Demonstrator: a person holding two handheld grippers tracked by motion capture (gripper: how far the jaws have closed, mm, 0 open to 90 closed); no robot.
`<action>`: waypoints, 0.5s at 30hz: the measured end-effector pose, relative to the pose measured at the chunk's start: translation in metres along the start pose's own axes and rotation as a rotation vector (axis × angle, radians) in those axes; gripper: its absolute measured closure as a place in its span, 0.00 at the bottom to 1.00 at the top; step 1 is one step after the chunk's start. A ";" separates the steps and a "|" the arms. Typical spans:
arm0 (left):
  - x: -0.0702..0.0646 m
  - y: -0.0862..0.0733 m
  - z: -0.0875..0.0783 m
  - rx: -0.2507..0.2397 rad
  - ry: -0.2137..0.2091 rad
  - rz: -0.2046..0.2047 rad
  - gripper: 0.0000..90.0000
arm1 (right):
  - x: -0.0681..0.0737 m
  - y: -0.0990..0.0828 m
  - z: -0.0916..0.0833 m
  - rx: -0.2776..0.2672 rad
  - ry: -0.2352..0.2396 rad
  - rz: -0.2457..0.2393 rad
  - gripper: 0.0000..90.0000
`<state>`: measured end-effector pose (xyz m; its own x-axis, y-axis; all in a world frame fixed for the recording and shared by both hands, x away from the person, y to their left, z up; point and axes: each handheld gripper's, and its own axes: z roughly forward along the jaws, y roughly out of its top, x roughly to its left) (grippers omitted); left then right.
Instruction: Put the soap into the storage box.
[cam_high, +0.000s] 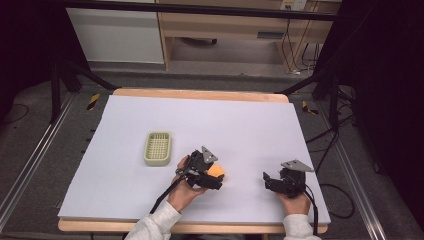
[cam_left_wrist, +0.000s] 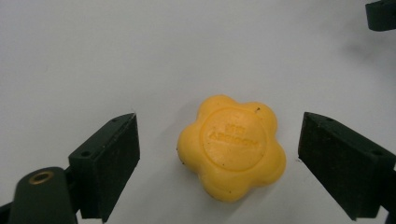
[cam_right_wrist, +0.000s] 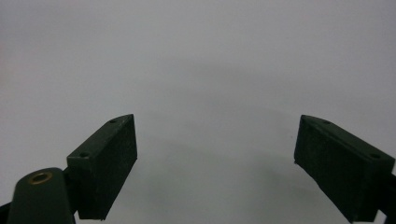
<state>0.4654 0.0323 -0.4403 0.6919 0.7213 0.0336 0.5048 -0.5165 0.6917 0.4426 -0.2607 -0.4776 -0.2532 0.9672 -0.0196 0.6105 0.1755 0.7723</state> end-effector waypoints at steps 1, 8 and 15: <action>0.000 0.000 0.001 0.008 0.002 0.001 0.14 | 0.000 0.000 0.000 0.000 0.000 -0.001 0.15; -0.004 0.001 0.010 0.032 0.008 0.008 0.13 | 0.001 0.000 0.000 0.005 0.007 0.003 0.15; -0.003 0.001 0.017 0.061 -0.004 0.000 0.13 | 0.001 0.000 0.001 0.010 0.012 0.002 0.15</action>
<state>0.4723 0.0217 -0.4525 0.6941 0.7192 0.0307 0.5351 -0.5440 0.6463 0.4432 -0.2600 -0.4782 -0.2606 0.9654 -0.0101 0.6186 0.1750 0.7659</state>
